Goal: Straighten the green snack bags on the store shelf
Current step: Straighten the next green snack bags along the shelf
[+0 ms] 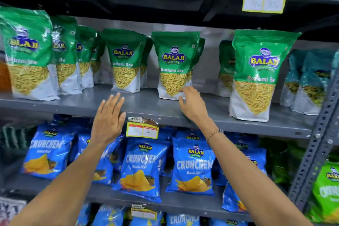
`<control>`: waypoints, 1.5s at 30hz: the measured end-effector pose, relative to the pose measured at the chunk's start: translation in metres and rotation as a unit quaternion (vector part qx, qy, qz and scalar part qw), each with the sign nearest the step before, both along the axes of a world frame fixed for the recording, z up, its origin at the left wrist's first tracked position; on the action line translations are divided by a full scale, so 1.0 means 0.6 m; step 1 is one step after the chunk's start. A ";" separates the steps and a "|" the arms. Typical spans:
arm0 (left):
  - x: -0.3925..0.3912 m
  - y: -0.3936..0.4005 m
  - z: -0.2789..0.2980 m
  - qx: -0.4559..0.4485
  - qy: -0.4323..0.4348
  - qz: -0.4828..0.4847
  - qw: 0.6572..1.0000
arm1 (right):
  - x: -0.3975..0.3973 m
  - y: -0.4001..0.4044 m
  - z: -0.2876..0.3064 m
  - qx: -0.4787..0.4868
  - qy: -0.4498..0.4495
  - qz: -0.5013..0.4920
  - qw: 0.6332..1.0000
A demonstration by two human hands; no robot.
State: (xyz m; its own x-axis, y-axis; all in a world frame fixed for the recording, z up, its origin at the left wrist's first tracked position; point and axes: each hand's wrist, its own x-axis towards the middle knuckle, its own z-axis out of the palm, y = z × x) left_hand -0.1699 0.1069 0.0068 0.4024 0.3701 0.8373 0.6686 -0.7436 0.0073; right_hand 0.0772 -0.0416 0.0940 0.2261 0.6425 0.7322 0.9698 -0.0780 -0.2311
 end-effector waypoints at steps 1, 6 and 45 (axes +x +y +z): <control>-0.011 0.011 -0.002 0.000 0.003 0.005 1.000 | 0.003 0.020 0.004 -0.008 0.019 -0.008 1.000; -0.034 0.053 -0.009 0.030 0.025 0.001 0.999 | 0.003 0.115 0.031 0.017 0.135 -0.034 0.990; -0.023 0.084 -0.028 0.116 -0.013 -0.028 0.993 | -0.076 0.130 0.025 0.052 0.146 -0.159 0.975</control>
